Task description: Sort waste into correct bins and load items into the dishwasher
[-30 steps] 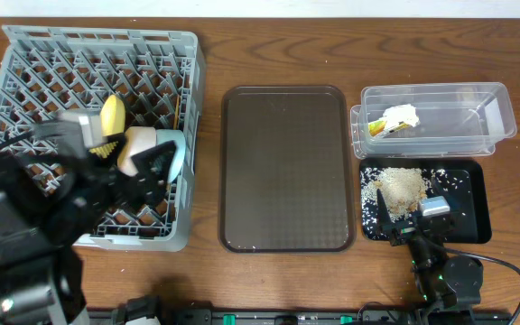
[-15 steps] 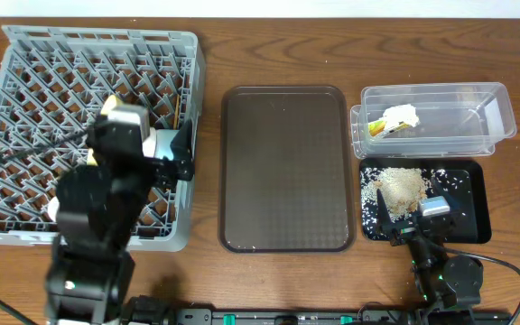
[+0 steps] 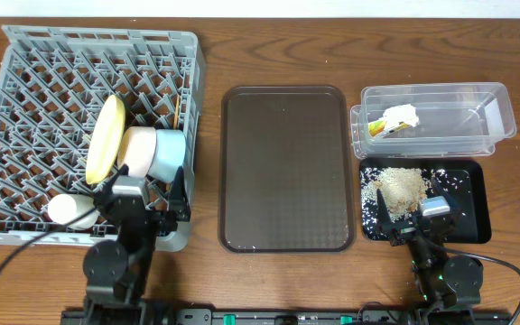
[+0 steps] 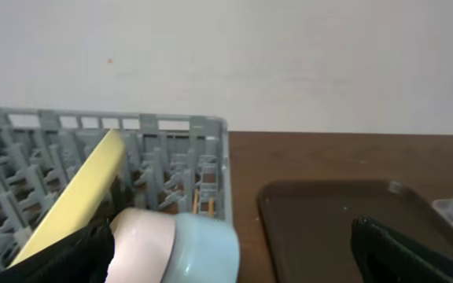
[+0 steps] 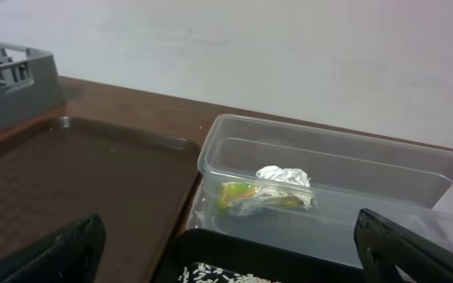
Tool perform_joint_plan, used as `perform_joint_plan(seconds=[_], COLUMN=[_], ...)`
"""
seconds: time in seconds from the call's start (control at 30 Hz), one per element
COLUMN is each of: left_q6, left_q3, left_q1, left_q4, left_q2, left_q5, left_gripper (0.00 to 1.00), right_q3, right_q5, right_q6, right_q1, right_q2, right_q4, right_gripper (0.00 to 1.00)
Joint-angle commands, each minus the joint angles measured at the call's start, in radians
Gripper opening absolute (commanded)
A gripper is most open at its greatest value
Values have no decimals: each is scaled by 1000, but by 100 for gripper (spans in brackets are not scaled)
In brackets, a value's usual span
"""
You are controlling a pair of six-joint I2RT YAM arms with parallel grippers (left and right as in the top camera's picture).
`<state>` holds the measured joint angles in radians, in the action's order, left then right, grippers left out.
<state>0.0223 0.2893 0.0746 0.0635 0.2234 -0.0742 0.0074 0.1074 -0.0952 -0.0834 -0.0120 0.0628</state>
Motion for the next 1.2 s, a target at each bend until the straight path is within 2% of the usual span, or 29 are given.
perform_joint_plan(seconds=[0.0, 0.2, 0.33, 0.67, 1.17], left_q6=[-10, -9, -9, -10, -10], left_q3=[-74, -210, -278, -285, -285], left_q1=[-27, -63, -63, -64, -64], left_q4=[-11, -79, -133, 4, 3], left_q2=[-94, -220, -222, -218, -211], left_q5=[16, 16, 16, 19, 19], left_gripper=[96, 96, 96, 97, 97], right_q3=[-2, -2, -2, -2, -2], right_q5=[-2, -2, -2, -3, -2], right_q6=[1, 1, 1, 1, 1], right_q1=[6, 6, 6, 6, 6], right_q2=[5, 5, 5, 5, 5], right_q4=[2, 2, 2, 2, 2], right_gripper=[99, 99, 99, 99, 99])
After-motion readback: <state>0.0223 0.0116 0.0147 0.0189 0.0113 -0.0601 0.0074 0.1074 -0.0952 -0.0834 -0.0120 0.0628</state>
